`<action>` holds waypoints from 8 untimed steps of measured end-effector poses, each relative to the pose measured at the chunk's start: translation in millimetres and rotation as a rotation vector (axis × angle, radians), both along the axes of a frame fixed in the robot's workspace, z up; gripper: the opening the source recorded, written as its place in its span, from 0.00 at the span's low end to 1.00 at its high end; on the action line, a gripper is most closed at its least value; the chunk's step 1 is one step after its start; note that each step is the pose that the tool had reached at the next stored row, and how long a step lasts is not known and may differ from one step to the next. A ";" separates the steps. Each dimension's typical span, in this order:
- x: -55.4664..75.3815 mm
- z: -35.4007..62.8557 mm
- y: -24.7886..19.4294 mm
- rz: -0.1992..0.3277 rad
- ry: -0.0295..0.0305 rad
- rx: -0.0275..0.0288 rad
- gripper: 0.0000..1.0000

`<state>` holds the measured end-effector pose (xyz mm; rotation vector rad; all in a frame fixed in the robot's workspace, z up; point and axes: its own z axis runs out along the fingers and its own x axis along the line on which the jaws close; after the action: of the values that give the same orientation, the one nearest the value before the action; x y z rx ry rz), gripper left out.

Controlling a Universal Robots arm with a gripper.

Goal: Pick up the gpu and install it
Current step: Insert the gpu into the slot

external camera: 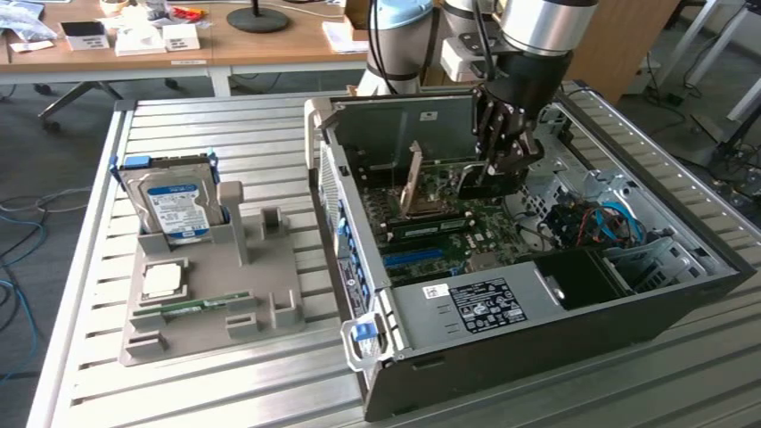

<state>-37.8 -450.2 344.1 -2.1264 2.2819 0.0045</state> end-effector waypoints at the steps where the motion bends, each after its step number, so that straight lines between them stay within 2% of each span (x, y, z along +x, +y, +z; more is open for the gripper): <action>1: 0.0 0.0 0.0 0.000 -0.0001 0.0001 0.27; 8: 0.0 -3.4 0.0 0.000 -0.0001 0.0002 0.27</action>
<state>-37.8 -450.2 340.7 -2.1263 2.2817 0.0046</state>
